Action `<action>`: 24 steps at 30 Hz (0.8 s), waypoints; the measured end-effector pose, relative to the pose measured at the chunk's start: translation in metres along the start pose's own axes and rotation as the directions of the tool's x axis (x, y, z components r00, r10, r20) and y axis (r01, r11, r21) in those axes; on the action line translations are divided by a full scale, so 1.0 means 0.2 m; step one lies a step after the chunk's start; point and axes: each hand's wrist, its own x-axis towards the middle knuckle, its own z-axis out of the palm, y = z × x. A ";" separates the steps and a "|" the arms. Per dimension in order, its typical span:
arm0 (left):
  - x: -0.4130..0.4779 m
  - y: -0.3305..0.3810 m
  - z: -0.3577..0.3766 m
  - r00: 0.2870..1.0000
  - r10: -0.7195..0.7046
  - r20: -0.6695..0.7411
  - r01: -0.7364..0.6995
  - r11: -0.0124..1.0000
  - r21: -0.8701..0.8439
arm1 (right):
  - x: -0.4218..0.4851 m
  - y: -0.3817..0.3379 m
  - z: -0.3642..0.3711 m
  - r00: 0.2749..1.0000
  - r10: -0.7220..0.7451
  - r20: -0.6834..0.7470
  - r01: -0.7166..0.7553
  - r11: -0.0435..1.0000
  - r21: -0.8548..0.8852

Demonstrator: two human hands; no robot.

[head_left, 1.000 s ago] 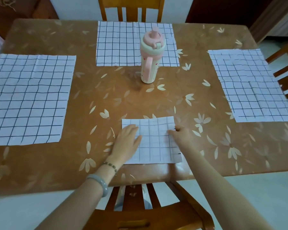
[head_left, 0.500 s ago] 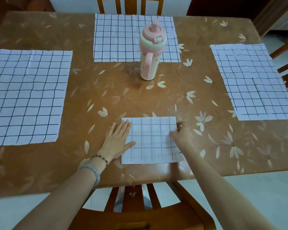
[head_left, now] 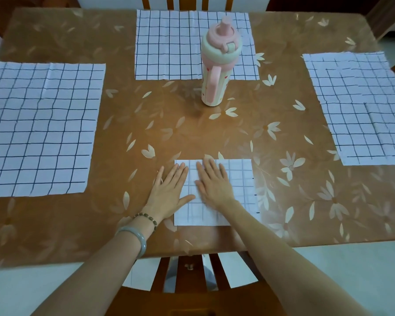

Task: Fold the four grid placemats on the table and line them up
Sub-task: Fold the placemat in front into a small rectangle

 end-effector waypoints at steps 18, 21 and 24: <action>-0.01 0.00 -0.02 1.000 0.008 0.011 -0.008 0.999 0.045 | -0.15 0.06 0.03 1.000 0.017 -0.002 -0.017 0.997 -0.075; -0.01 -0.01 -0.03 0.999 0.040 0.016 -0.041 0.997 0.062 | -0.18 0.10 0.06 0.999 0.027 -0.025 -0.029 0.995 -0.091; -0.07 -0.06 -0.02 0.990 0.134 0.049 -0.138 0.984 0.108 | -0.18 0.10 0.06 0.999 0.044 -0.009 -0.045 0.995 -0.088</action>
